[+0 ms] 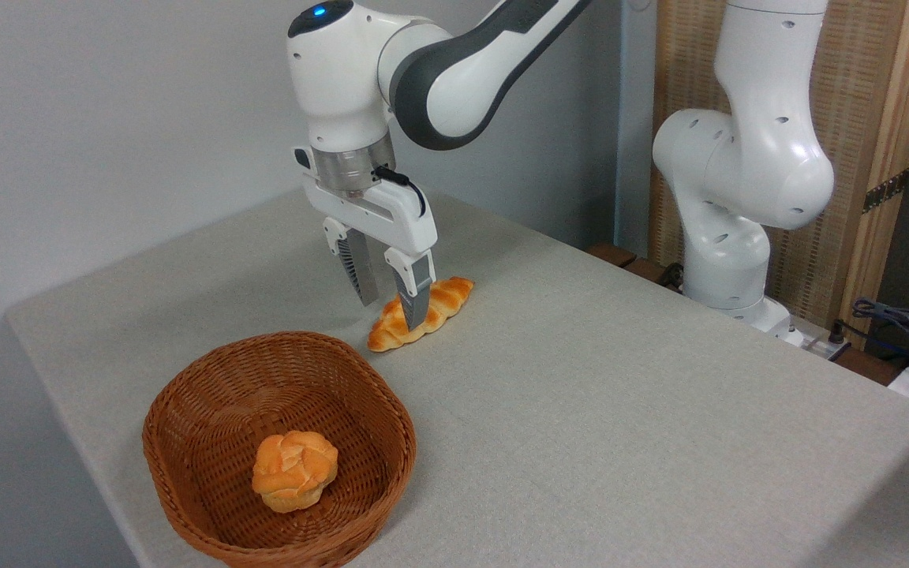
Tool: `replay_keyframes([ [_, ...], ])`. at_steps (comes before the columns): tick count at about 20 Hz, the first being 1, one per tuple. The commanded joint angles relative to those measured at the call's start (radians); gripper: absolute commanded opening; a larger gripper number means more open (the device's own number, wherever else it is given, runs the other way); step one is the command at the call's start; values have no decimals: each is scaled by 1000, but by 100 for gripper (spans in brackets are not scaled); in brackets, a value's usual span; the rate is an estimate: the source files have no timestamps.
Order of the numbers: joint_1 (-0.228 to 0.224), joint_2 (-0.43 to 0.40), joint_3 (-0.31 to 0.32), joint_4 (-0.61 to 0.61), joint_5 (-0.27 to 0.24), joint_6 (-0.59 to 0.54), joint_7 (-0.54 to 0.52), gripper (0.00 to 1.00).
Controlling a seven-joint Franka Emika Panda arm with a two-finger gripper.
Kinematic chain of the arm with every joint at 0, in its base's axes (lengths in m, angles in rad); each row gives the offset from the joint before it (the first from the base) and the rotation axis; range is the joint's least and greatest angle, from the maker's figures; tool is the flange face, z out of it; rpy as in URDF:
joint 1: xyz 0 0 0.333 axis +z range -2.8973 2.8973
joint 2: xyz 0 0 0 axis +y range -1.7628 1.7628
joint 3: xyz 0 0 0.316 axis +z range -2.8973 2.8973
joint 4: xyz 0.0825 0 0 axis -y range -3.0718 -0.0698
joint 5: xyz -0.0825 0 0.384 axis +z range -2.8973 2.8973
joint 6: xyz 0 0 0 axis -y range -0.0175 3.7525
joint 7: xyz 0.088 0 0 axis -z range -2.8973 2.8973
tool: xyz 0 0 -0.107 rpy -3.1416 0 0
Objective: Put bread into the basket
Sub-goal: 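Close the gripper on the middle of the braided roll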
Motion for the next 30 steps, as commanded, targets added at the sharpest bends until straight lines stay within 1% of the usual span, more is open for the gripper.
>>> replay_keyframes([
  [1,-4,-13,-1,-19,-25,21,-14,100],
  [8,-6,-13,-4,-28,-23,5,-14,100],
  [11,-6,-13,-25,-56,-17,3,-10,100],
  [13,-6,-13,-27,-59,-14,-24,-7,100],
  [17,-6,-13,-30,-59,-14,-31,-11,100],
  [18,-6,-13,-30,-59,-14,-34,-8,97],
  [19,-6,-13,-30,-59,-14,-34,-1,78],
  [20,-6,-13,-30,-59,-14,-34,1,56],
  [21,-6,-13,-30,-59,-14,-34,4,42],
  [22,-6,-13,-30,-59,-14,-37,10,39],
  [30,-6,-14,-30,-54,-14,-64,22,40],
])
